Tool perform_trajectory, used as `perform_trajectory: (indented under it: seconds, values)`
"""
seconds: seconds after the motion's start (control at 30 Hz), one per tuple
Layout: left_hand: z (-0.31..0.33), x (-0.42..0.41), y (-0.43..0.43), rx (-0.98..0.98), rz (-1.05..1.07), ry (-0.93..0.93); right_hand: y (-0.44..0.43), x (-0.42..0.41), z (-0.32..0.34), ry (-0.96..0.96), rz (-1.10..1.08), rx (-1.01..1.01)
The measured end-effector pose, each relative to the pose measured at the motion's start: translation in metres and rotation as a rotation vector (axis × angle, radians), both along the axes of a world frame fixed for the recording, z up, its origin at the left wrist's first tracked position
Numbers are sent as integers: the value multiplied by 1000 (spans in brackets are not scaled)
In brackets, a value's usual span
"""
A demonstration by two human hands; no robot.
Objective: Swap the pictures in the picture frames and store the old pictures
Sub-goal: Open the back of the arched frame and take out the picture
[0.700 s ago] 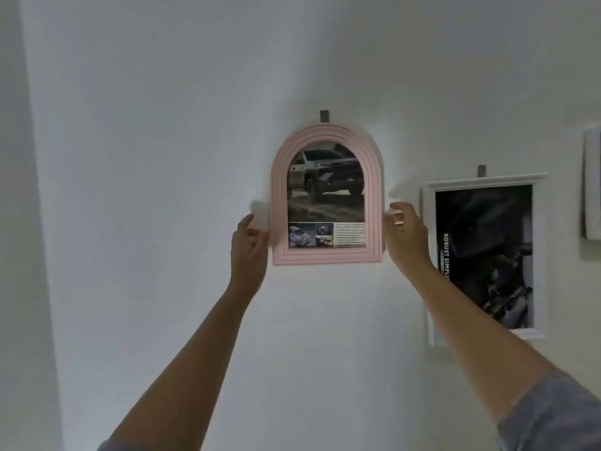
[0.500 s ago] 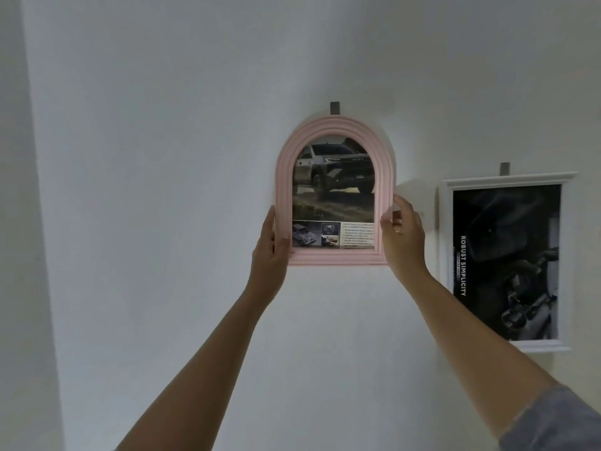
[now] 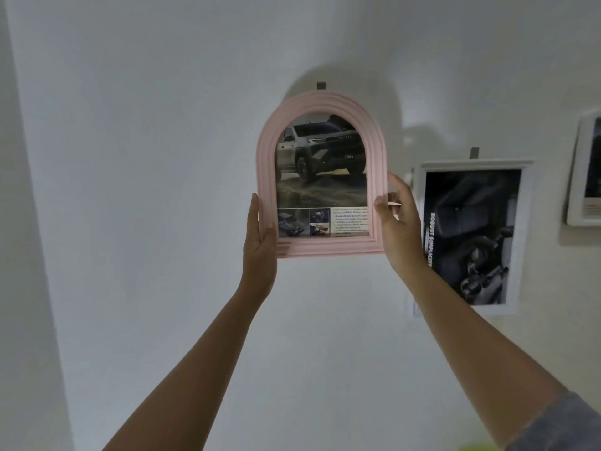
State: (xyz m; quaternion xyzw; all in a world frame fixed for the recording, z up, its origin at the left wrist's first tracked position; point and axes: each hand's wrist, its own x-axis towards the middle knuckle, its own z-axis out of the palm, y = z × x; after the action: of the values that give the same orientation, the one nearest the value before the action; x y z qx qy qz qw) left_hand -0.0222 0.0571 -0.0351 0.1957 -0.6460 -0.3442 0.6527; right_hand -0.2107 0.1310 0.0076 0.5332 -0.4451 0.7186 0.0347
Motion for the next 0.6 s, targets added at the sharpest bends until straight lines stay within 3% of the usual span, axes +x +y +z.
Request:
perform_trajectory:
  seconds: [0.4,0.6]
  values:
    - [-170,-28,151,381,120,-38,131,-32,-184,-276,301,315]
    - [-254,-86,262,572,361,-273,242,-71,-272,-344,249,386]
